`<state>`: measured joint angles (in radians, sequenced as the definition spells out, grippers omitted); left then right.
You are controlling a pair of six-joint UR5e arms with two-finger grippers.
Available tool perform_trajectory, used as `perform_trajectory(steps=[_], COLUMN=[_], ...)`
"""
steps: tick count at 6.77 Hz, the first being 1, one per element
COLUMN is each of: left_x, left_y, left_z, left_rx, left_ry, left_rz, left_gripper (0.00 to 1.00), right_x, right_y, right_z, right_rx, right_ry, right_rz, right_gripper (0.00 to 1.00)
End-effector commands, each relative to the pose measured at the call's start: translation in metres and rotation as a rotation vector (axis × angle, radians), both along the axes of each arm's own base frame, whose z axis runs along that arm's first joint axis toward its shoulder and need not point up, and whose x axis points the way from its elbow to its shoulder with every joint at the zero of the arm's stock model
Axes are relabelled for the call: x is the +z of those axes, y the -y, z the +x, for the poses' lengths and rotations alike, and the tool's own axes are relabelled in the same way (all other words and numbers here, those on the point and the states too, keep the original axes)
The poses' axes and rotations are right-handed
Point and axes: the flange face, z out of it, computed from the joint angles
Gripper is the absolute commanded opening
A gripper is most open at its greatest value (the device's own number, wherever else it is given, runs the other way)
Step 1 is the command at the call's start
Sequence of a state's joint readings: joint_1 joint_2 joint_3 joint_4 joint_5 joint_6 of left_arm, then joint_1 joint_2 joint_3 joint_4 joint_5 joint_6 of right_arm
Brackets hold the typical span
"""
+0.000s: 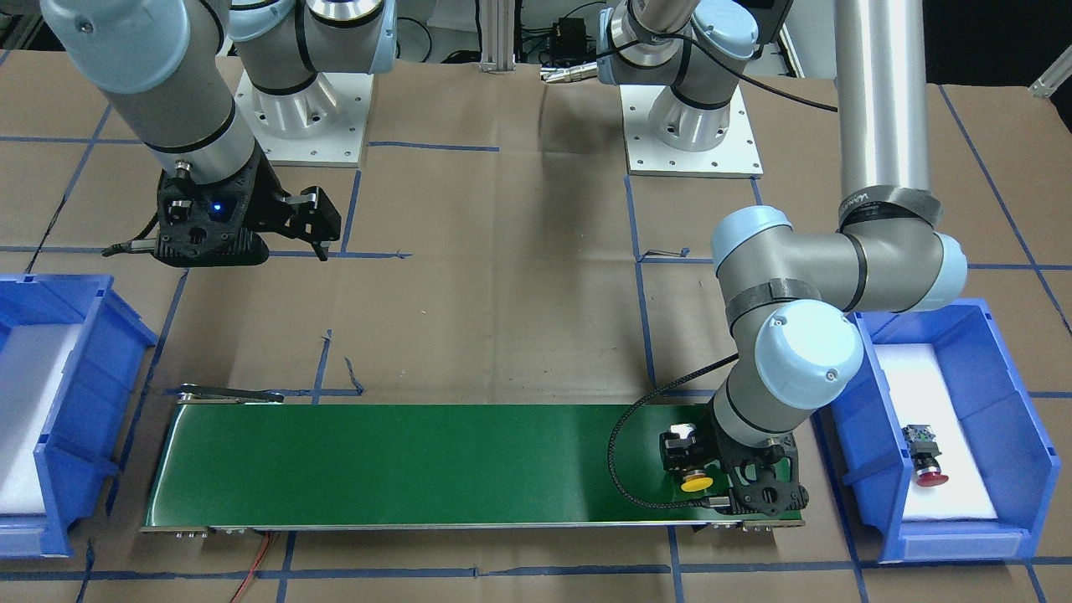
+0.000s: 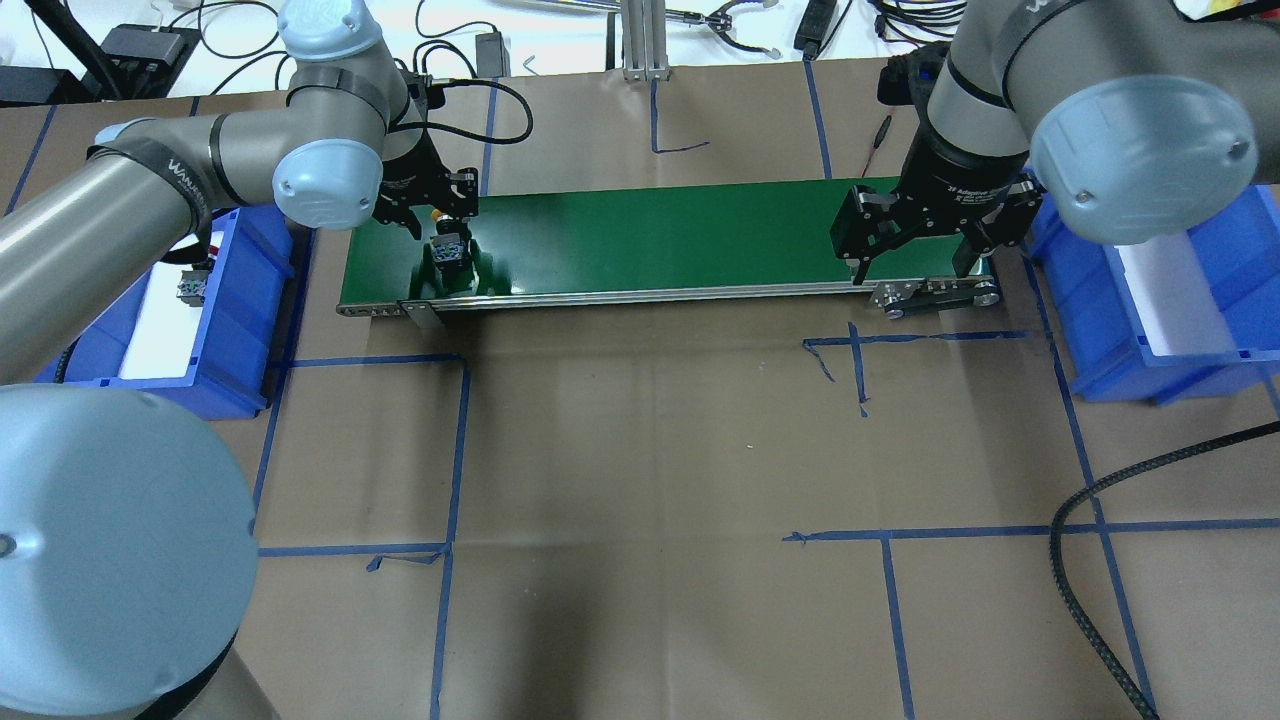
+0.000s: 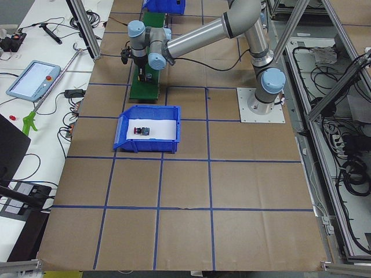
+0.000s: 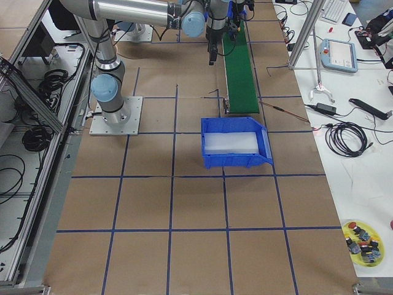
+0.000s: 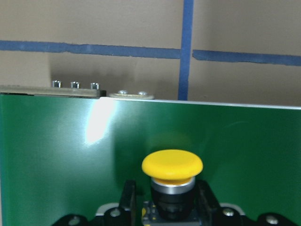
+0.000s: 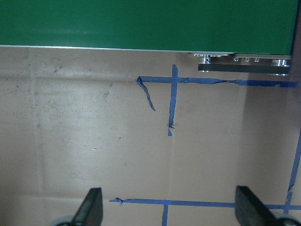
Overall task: Transport two buttons from left to right
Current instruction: 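Open the left gripper and raise it away from the yellow button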
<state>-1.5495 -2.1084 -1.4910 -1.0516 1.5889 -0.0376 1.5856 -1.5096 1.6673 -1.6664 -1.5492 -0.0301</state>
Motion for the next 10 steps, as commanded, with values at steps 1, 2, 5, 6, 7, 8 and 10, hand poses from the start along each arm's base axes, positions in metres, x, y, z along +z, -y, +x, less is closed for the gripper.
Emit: perform_trajectory(steps=[1,2,5,6,7,8,10], left_x=[0.037,0.067,0.145,0.156,0.172,0.179,0.175], left_y=[-0.002,-0.014,-0.047,-0.046,-0.041,-0.033,-0.037], left_z=[0.000,0.001,0.037,0.046,0.050,0.088,0.205], left_rx=[0.001,0.002,0.038,0.034,-0.016,-0.016,-0.030], left_ry=[0.003,-0.002,-0.006,-0.008,0.000,0.007,0.013], left_rz=[-0.038,-0.040,-0.051,-0.041,-0.039,-0.034,-0.015], left_gripper=[1.00,1.00,1.00,1.00,1.00,1.00,1.00], right_x=[0.002,0.002,0.008,0.005,0.004,0.007,0.010], right_y=[-0.002,-0.001,-0.001,-0.002,-0.003,-0.005,-0.008], right_z=[0.000,0.000,0.000,-0.001,0.000,0.000,0.000], right_rx=[0.000,0.000,0.001,0.000,0.000,0.001,0.001], right_ry=[0.000,0.000,0.000,0.000,0.000,0.000,0.000], right_rz=[-0.004,-0.004,-0.015,-0.007,-0.005,-0.010,-0.016], right_gripper=[1.00,1.00,1.00,1.00,1.00,1.00,1.00])
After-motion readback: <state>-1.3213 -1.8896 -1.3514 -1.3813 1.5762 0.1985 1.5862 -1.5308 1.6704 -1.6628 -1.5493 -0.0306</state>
